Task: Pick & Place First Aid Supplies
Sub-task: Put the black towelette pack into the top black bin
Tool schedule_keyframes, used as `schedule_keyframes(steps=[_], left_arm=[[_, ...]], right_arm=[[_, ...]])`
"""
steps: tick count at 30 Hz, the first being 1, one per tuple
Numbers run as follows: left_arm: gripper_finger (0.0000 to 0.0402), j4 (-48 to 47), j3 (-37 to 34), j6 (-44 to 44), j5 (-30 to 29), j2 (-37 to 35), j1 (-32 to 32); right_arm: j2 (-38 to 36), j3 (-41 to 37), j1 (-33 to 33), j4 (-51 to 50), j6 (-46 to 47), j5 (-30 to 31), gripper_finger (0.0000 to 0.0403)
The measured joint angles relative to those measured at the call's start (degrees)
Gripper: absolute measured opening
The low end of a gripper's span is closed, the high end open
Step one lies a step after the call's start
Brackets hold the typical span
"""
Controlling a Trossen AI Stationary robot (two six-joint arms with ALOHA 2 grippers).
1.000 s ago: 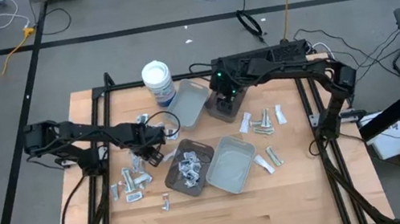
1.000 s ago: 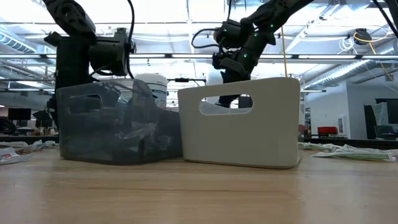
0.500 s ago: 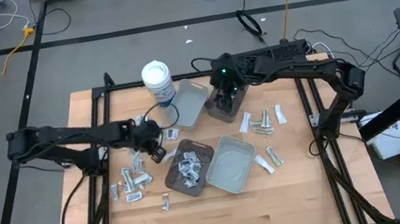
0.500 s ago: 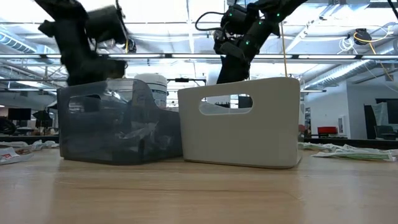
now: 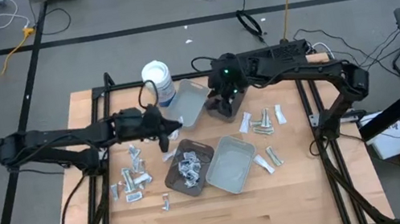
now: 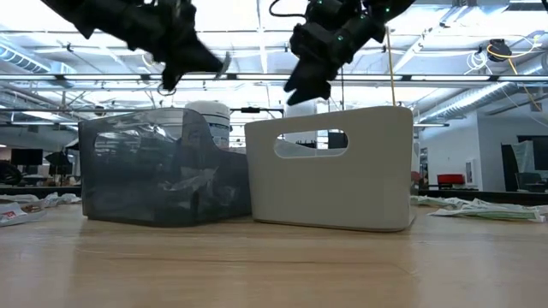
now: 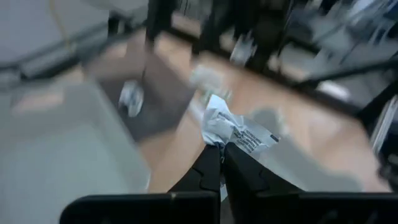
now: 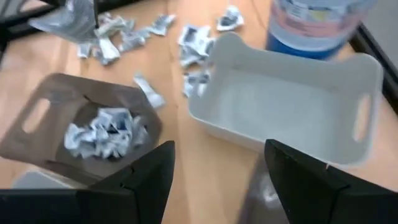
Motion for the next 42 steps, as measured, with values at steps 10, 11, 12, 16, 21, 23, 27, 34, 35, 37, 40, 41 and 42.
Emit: schedule_keyframes(steps=[10,11,12,16,21,23,27,34,35,37,40,41,42], left_arm=[[0.0005,18.3,0.1,-0.5,-4.9,5.6,0.1],[0.0005,19.7,0.1,-0.8,-5.0,6.5,0.1],[0.0005,21.3,0.1,-1.3,-5.2,7.3,0.1],[0.0005,24.4,1.6,-2.0,-5.7,10.5,-0.2],[0.0005,24.1,4.7,-0.5,-4.0,12.9,-1.1],[0.0005,24.1,5.2,0.1,-4.1,13.2,-1.2],[0.0005,23.4,5.5,0.0,-4.2,13.3,-1.3],[0.0005,23.0,5.4,-0.3,-4.0,13.3,-1.3],[0.0004,22.9,5.4,-0.3,-3.7,13.3,-1.3],[0.0006,22.6,5.4,-0.7,-3.4,13.3,-1.4],[0.0014,22.8,5.4,-2.1,-3.8,13.3,-1.3],[0.0018,23.0,5.4,-2.4,-3.8,13.3,-1.3],[0.0022,23.0,5.4,-2.7,-3.8,13.2,-1.2]], right_arm=[[0.0,0.0,6.8,13.0,1.4,-4.2,0.0242],[0.0,0.0,7.5,14.3,1.4,-4.2,0.0242],[0.0,0.0,8.1,15.5,1.4,-4.2,0.0242],[0.0,-0.1,10.1,17.3,1.5,0.1,0.0242],[0.0,-0.1,10.8,17.7,1.3,4.4,0.024],[0.0,-0.1,10.7,17.4,1.4,4.7,0.023],[0.1,-0.1,10.7,16.9,1.4,4.7,0.0185],[0.1,-0.1,10.9,16.3,1.4,4.4,0.0088],[0.1,-0.1,10.9,16.0,1.4,4.3,0.0075],[0.1,-0.1,10.9,15.5,1.3,4.1,0.005],[0.1,-0.1,10.9,14.9,1.4,4.7,0.002],[0.1,-0.1,10.9,14.8,1.4,4.8,0.0013],[0.1,-0.1,10.9,14.6,1.4,4.8,0.0008]])
